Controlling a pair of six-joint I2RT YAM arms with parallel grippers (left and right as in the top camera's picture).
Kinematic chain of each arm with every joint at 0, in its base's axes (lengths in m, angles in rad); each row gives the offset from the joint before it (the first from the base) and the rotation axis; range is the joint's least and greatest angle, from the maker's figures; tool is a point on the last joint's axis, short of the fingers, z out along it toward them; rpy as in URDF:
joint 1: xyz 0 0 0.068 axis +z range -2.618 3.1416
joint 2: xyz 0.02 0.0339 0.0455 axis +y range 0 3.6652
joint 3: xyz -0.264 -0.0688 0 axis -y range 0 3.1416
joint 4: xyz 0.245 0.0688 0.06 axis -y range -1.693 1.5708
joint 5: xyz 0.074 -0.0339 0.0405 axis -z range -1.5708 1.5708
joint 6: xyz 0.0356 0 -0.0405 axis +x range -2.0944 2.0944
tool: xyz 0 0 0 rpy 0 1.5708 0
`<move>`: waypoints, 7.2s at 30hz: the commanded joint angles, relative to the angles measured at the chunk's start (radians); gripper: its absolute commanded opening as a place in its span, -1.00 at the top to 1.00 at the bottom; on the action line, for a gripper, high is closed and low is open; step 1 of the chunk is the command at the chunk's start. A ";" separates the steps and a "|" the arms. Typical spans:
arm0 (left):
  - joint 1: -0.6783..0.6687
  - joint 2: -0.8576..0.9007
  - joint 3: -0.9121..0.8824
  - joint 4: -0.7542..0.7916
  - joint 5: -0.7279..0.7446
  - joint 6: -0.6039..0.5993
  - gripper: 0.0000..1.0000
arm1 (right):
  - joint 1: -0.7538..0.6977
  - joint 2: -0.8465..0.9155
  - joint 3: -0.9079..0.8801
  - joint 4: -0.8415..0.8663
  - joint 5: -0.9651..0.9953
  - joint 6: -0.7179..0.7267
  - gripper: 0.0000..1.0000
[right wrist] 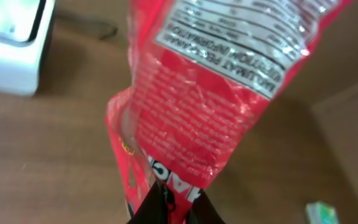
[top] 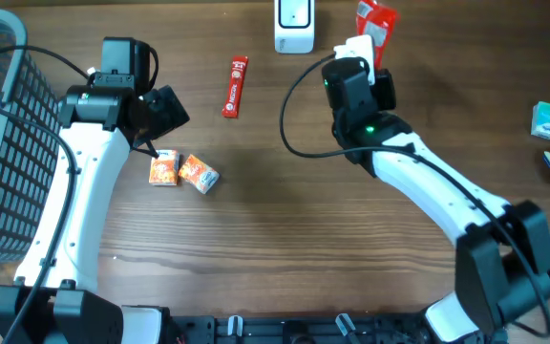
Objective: Scan the item barcode
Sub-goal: 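Hold the red snack bag under the white scanner with the right gripper, then carry the red snack bag to the right table edge and release, then move the right gripper back toward the orange tissue packs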
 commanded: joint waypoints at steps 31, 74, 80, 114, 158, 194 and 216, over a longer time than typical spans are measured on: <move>0.005 0.006 0.003 0.015 -0.019 -0.002 -1.00 | -0.010 0.409 0.066 0.989 -0.047 -1.104 0.91; 0.005 0.006 0.003 0.027 -0.015 -0.002 -1.00 | -0.031 0.688 0.389 1.175 0.071 -1.181 0.91; 0.005 0.006 0.003 0.026 -0.015 -0.002 -1.00 | -0.094 0.635 0.463 1.159 0.179 -1.116 0.91; 0.005 0.006 0.003 0.035 0.014 -0.002 -1.00 | -0.863 0.539 0.452 0.091 0.634 -0.301 0.92; 0.005 0.006 0.003 0.063 0.056 -0.002 -1.00 | -0.619 0.366 0.514 -0.509 -0.046 0.075 -0.76; 0.005 0.007 0.003 -0.097 0.055 -0.003 -1.00 | 0.025 0.359 0.606 -0.535 -0.951 0.833 -0.50; 0.004 0.007 0.000 -0.137 0.060 -0.002 -1.00 | 0.116 0.505 0.637 -0.336 -0.929 0.922 -0.49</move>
